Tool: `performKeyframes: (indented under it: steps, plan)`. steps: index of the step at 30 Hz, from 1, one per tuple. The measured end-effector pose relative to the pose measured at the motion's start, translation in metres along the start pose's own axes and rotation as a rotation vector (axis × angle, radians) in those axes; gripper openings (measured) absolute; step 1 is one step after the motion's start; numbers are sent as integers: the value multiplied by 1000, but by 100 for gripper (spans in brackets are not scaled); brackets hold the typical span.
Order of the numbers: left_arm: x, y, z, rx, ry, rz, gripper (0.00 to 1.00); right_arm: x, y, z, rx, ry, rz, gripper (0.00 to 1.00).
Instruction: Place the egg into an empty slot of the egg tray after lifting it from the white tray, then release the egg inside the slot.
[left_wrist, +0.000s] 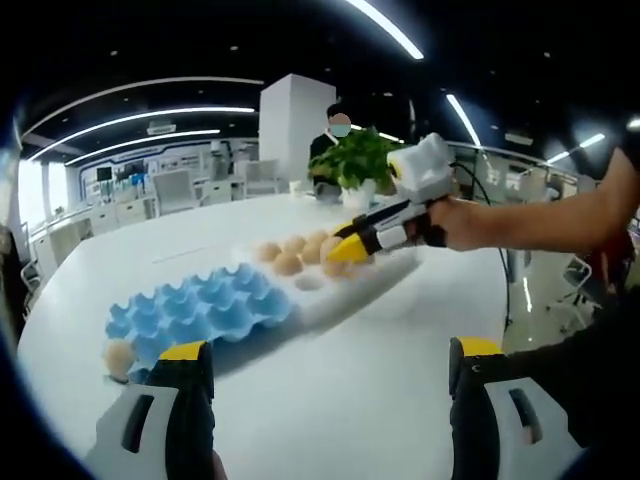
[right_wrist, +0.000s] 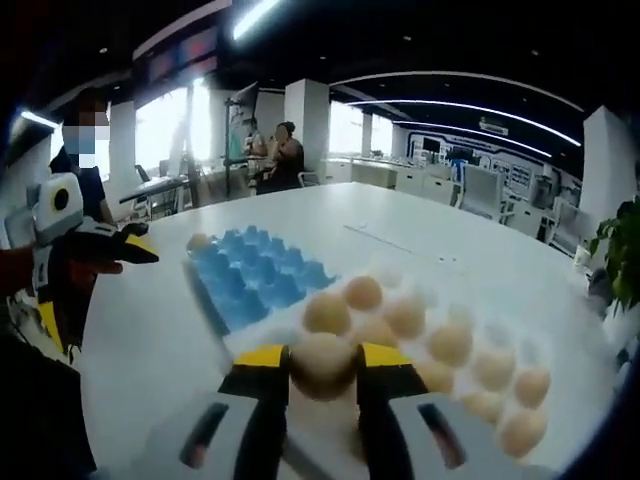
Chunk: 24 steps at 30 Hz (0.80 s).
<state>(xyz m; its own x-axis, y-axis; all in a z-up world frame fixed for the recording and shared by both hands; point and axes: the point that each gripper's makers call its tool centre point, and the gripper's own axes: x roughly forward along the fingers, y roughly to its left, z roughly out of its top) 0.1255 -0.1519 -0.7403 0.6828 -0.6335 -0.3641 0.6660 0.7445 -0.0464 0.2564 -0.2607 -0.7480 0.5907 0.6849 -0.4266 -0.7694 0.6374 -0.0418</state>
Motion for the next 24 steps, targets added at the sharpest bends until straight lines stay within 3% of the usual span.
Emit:
performKeyframes:
  steps: [24]
  plan:
    - [-9,6,2,2,-13,14,100,15,21,27,-45,-32,43,26]
